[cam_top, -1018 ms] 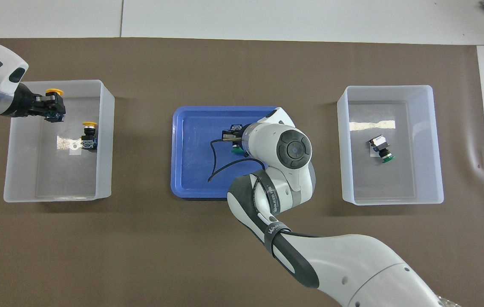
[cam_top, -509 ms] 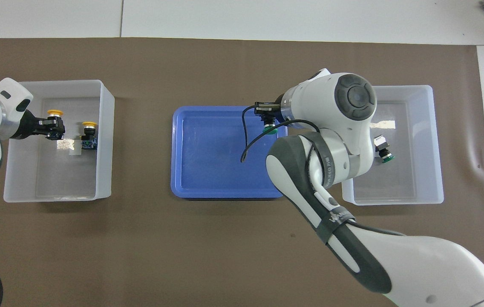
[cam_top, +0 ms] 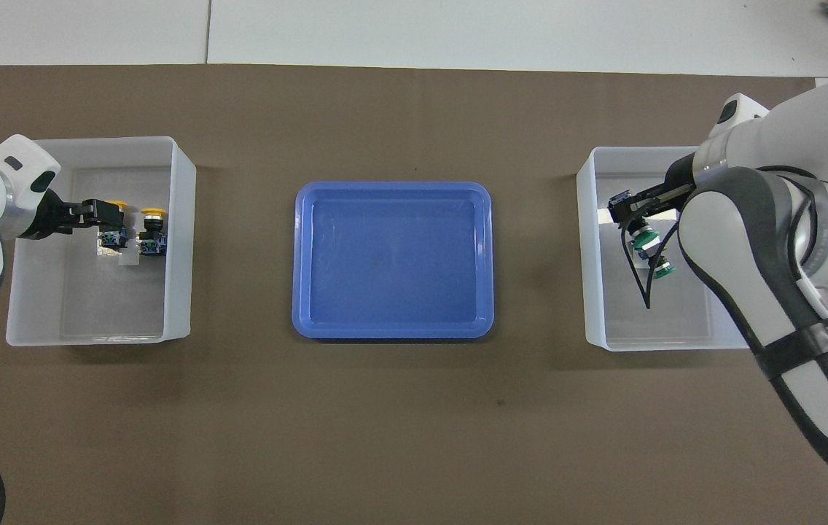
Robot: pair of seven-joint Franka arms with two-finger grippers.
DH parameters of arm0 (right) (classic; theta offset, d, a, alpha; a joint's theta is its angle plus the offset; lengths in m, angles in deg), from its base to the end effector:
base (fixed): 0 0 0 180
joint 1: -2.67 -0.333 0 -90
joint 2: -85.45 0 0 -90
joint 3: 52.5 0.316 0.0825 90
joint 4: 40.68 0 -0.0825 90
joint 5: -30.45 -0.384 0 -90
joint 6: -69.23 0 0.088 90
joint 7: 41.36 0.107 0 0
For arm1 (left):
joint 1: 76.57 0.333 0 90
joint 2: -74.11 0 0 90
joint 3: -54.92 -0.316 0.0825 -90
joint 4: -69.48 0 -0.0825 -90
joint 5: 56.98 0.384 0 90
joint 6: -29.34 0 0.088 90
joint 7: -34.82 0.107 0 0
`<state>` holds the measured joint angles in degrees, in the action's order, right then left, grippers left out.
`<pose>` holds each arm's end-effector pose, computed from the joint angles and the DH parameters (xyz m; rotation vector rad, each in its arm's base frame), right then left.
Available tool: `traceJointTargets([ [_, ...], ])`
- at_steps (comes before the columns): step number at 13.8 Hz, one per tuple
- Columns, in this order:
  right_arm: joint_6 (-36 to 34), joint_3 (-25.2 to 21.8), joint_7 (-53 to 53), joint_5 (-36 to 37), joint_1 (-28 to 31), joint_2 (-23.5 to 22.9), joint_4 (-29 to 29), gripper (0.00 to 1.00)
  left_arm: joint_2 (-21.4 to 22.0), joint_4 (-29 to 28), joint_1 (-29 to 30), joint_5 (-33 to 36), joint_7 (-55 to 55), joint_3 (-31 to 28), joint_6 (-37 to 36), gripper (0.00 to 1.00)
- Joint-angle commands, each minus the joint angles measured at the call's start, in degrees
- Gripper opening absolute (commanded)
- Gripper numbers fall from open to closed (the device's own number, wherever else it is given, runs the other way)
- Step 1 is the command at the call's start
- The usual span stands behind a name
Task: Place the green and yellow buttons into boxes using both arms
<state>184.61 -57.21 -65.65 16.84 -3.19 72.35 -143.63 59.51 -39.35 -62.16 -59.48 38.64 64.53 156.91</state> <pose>0.6201 0.0293 0.4212 -2.9047 -0.5027 -0.0433 0.6183 0.0557 0.3771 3.0666 0.0756 0.1243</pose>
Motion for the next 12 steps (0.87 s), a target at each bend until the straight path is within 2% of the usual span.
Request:
traceJointTargets([
  [1, 7.1, 1.02, -6.19, 1.83, 2.42, 5.88, -12.76, 0.0, 0.62, 7.64, -0.7, 0.83, 0.31, -0.29, -10.99, 1.0],
  [4, 14.58, 1.02, -8.13, 1.83, 3.04, 6.16, -19.64, 0.0, 0.71, 16.08, -1.93, 1.0, -0.3, -0.03, -23.91, 1.0],
  [7, 17.85, 1.11, -8.14, 1.83, 3.04, 5.11, -21.32, 0.0, 0.62, 22.86, -6.22, 1.53, -7.48, -0.12, -34.64, 1.0],
  [8, 18.38, 1.02, -7.79, 1.83, 3.04, 4.75, -21.32, 0.26, 1.06, 23.74, -8.24, 1.71, -9.69, -0.12, -36.5, 1.0],
  [10, 18.38, 1.02, -7.35, 1.83, 3.04, 4.75, -21.15, 0.98, 2.02, 24.01, -10.28, 2.06, -10.15, -0.12, -39.05, 1.0],
  [12, 17.68, 1.02, -3.78, 1.75, 3.13, 4.92, -19.49, 1.0, 4.48, 25.24, -10.63, 2.15, -10.15, 0.15, -42.83, 1.0],
])
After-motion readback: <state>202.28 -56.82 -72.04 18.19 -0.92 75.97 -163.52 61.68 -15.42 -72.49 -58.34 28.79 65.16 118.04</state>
